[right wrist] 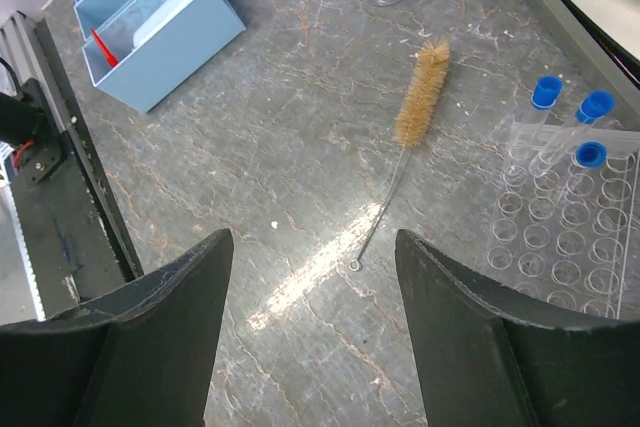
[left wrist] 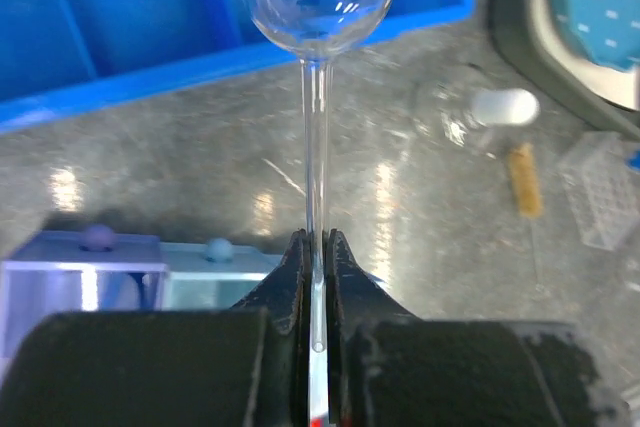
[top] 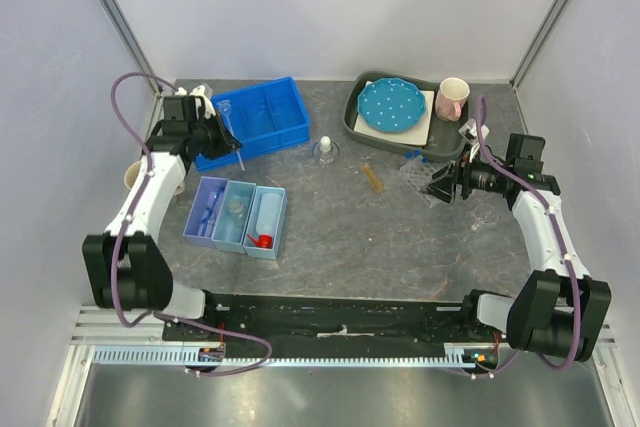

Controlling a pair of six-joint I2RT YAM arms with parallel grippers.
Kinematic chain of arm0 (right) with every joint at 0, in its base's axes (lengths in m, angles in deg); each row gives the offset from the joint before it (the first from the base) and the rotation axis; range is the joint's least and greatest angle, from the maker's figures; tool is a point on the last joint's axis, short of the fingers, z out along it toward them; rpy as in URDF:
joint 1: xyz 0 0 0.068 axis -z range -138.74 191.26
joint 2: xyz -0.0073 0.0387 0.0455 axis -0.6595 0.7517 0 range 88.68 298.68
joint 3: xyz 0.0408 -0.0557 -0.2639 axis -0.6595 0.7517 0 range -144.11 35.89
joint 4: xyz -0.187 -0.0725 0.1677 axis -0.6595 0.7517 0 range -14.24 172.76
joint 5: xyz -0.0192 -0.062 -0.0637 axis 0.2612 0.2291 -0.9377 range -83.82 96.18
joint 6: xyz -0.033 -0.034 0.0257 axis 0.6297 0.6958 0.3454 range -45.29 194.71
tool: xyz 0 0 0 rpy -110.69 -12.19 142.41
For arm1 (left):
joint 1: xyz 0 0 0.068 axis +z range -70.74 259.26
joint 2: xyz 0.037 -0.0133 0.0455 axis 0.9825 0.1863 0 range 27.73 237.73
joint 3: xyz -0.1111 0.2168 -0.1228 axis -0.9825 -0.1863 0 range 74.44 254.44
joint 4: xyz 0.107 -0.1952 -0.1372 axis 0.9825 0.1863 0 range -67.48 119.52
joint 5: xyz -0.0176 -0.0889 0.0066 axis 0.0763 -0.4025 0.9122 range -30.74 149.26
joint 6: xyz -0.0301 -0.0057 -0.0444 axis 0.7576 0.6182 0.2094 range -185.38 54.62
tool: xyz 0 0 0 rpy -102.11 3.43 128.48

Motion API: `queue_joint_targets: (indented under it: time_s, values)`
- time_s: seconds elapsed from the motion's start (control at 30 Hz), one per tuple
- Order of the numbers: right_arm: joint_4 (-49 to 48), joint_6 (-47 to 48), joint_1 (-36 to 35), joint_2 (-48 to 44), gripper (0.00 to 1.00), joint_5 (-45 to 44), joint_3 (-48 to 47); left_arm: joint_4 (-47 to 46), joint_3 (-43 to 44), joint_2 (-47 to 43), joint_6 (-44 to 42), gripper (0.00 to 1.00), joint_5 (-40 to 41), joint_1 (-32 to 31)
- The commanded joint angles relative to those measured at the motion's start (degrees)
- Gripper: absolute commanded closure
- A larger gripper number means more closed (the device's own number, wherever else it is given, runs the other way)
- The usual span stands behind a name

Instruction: Organize the chemistry lab equipment

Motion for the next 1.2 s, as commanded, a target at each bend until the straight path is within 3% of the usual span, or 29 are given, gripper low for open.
queue_joint_targets:
  time_s: [0.0, 0.2, 0.4, 0.73, 1.17]
  values:
    - [1.16, 4.7, 0.47, -1.58, 0.27, -0.79, -1.45, 5.68, 9.97, 7.43, -8.83, 0.98, 9.38, 1.28]
    - [1.78, 5.31, 0.65, -0.53, 0.26, -0.27, -1.45, 8.58, 19.99, 19.63, -11.47, 0.98, 16.87, 5.49]
    - [2.57, 5.75, 0.65, 0.09, 0.26, 0.09, -1.71, 12.36, 27.56, 26.24, -13.49, 0.97, 20.91, 7.34]
    - [2.92, 6.19, 0.82, 0.62, 0.27, 0.79, -1.71, 17.55, 37.13, 35.21, -14.03, 0.95, 20.22, 8.31]
    - [3.36, 6.72, 0.82, 0.97, 0.27, 0.79, -1.8, 20.8, 40.04, 40.75, -14.03, 0.89, 19.16, 9.1]
